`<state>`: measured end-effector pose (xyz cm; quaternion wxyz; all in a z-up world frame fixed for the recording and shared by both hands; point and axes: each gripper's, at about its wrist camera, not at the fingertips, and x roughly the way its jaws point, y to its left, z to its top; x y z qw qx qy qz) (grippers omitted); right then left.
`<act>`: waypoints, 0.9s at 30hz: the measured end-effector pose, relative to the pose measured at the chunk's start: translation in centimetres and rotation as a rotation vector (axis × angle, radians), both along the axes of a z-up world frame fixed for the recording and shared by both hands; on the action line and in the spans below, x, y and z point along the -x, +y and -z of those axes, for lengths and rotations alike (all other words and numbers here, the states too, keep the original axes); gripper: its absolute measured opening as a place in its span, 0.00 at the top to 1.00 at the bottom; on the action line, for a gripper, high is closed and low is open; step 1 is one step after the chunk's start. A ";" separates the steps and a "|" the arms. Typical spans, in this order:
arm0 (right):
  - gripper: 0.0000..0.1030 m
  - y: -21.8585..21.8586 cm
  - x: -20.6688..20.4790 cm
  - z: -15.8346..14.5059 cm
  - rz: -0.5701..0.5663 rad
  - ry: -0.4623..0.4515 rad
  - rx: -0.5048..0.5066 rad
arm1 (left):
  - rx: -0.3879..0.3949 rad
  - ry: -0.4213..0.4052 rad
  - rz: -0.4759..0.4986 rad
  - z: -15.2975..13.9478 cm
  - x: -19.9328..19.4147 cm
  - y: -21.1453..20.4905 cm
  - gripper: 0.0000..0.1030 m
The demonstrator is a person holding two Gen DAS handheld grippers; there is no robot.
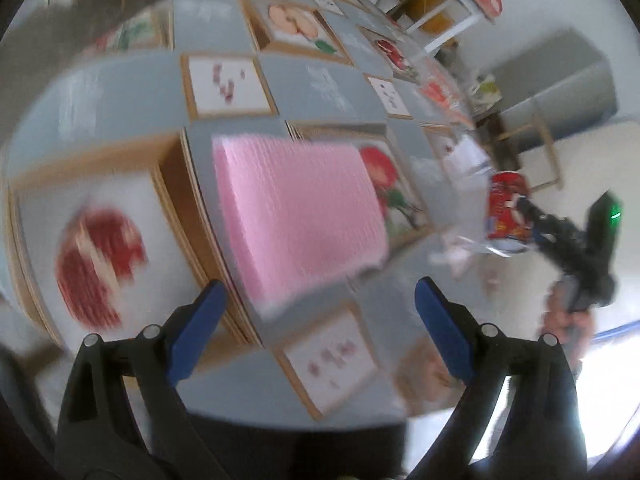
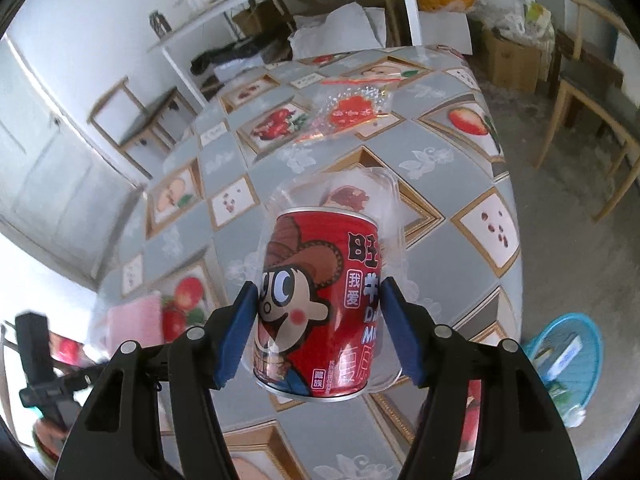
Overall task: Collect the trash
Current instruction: 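Lift the pink sponge with the left tool while the right tool lifts the red can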
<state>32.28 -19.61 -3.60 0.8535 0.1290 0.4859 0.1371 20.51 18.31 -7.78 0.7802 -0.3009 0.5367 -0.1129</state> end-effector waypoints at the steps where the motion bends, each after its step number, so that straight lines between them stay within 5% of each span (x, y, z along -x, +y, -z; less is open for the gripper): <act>1: 0.41 -0.4 0.1 -0.2 0.006 -0.010 -0.031 | 0.018 -0.021 0.012 -0.3 0.7 -0.1 0.11; 4: 0.41 -1.2 0.3 -0.8 0.021 -0.033 -0.101 | -0.032 -0.101 0.072 -1.7 2.0 -0.9 0.11; 9: 0.41 -1.7 0.0 -1.1 0.025 -0.038 -0.150 | -0.307 -0.336 0.270 -5.6 2.2 -2.8 0.11; 15: 0.41 -1.4 -0.2 -0.9 0.015 -0.023 -0.156 | -0.583 -0.448 0.548 -6.1 -3.3 -5.7 0.11; 22: 0.41 -1.0 1.4 -1.8 -0.036 -0.020 -0.184 | -0.506 -0.277 0.717 -2.8 -8.2 -6.3 0.11; 27: 0.41 -0.6 4.5 -2.2 -0.107 0.017 -0.234 | -0.503 -0.201 0.689 -1.1 -7.4 -6.1 0.11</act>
